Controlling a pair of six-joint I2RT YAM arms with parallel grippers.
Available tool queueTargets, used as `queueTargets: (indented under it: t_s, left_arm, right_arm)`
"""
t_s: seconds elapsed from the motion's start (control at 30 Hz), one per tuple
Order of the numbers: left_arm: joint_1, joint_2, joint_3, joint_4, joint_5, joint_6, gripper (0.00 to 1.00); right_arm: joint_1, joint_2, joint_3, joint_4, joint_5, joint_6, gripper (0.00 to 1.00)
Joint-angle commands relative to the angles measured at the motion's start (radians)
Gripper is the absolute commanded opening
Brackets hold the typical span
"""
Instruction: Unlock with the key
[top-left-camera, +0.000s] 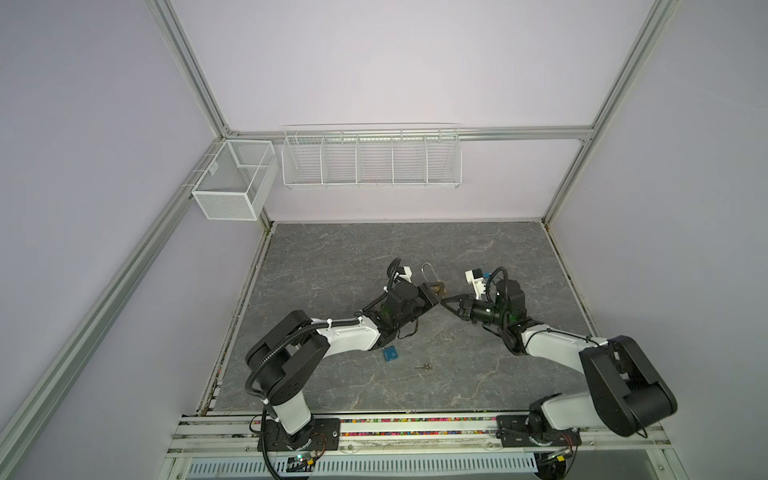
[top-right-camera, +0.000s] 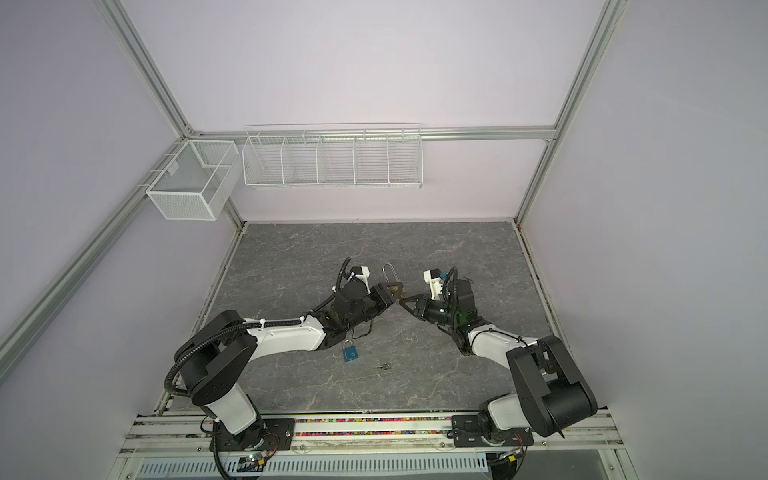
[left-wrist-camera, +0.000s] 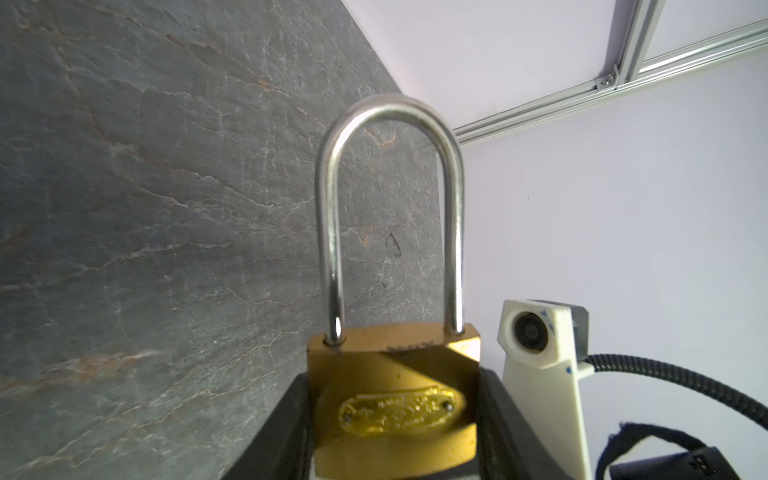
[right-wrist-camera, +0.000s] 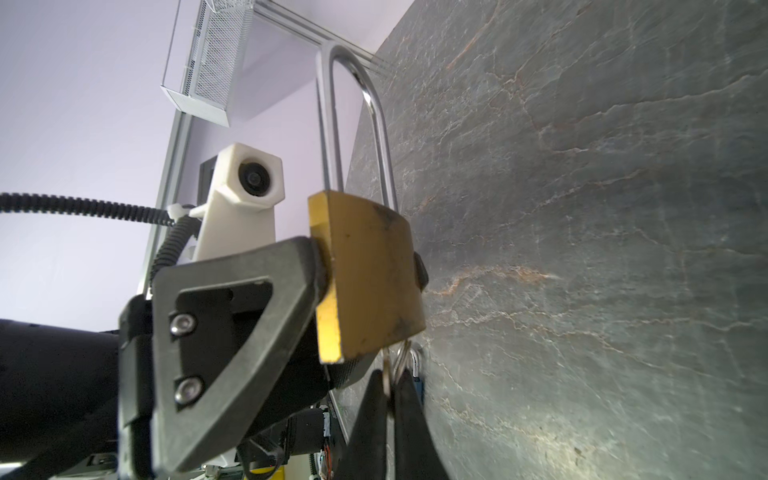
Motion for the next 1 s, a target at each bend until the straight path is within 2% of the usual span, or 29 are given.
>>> queueTargets:
  t_s: [0.0,0.23,0.47,0.63,0.73,0.8,0.83,0.97]
  left_arm:
    - [-0.034,-0.039,0.002,0.208,0.092,0.012,0.0]
    - [-0.035,-0.022,-0.019,0.304,0.098,0.012,0.0]
    - [-0.034,-0.007,-0.041,0.386,0.098,0.005,0.0]
    - [-0.034,0.005,-0.041,0.408,0.103,-0.001,0.0]
    - [-0.034,-0.004,-0.037,0.377,0.096,0.006,0.0]
    - [-0.033,-0.02,-0.026,0.339,0.101,0.02,0.0]
    - [-0.03,-0.031,-0.018,0.299,0.103,0.026,0.0]
    - [-0.01,-0.09,0.009,0.126,0.114,0.078,0.0]
  right_arm:
    - [0.012,0.018,-0.01,0.169,-0.051,0.086,0.06]
    - [0.01,0.072,-0.038,0.351,-0.053,0.2,0.06]
    - [0.007,0.183,-0.065,0.632,-0.039,0.355,0.06]
    - [0.008,0.202,-0.07,0.663,-0.035,0.369,0.06]
    - [0.01,0.163,-0.055,0.54,-0.045,0.304,0.06]
    - [0.011,0.085,-0.041,0.348,-0.033,0.203,0.08]
    - [0.011,0.027,-0.027,0.206,-0.016,0.128,0.12]
    - [0.021,-0.213,0.087,-0.466,0.148,-0.223,0.49]
